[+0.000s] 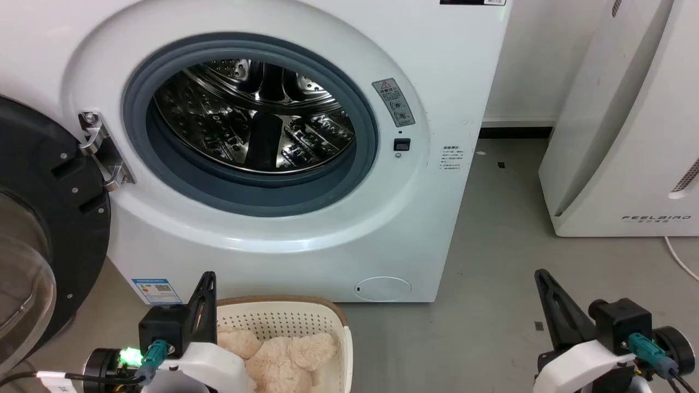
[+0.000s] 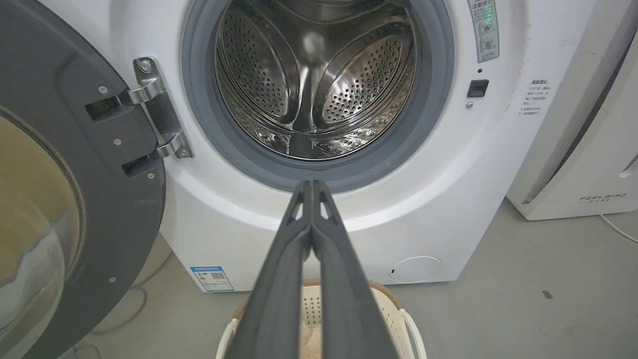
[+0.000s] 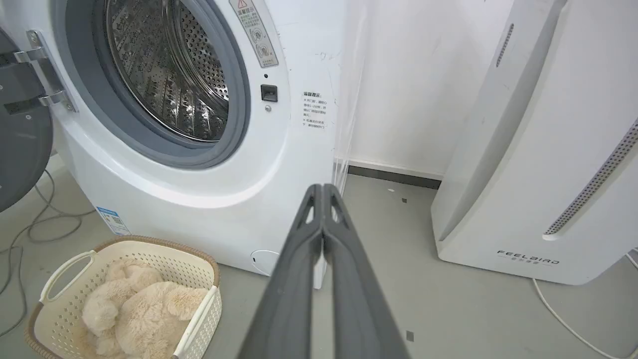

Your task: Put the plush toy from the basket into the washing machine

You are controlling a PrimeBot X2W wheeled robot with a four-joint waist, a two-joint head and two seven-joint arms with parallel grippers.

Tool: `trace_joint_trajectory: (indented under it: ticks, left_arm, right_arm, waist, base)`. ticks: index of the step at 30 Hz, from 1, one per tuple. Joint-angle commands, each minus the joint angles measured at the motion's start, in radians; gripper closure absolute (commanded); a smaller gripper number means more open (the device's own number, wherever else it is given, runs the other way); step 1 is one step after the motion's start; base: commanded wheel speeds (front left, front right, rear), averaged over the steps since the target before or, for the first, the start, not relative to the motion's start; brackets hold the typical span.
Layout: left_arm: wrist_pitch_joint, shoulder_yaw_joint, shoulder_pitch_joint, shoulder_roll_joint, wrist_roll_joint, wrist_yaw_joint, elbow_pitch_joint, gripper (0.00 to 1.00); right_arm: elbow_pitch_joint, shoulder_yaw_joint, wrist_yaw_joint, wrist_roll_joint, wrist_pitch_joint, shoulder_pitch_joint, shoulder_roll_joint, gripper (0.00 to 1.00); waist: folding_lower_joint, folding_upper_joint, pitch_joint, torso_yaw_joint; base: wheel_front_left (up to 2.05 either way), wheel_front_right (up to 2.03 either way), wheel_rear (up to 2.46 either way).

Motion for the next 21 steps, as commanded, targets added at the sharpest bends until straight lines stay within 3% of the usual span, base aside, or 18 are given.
trace_joint_trajectory:
  ticks: [1,21]
  left_arm:
    - [0.0,-0.001,-0.015,0.0,0.003,0.003,0.001,1.0]
    - [0.0,-0.001,-0.015,0.0,0.003,0.003,0.001,1.0]
  right_arm:
    - [0.002,0.0,-0.001,-0.008,0.0,-0.012,0.0,1.0]
    - [0.002,0.0,-0.001,-0.008,0.0,-0.012,0.0,1.0]
  waist:
    - [0.0,0.0,0.0,0.0]
    - [0.0,0.0,0.0,0.0]
  base:
    - [0.0,0.0,0.0]
    - [0.0,0.0,0.0]
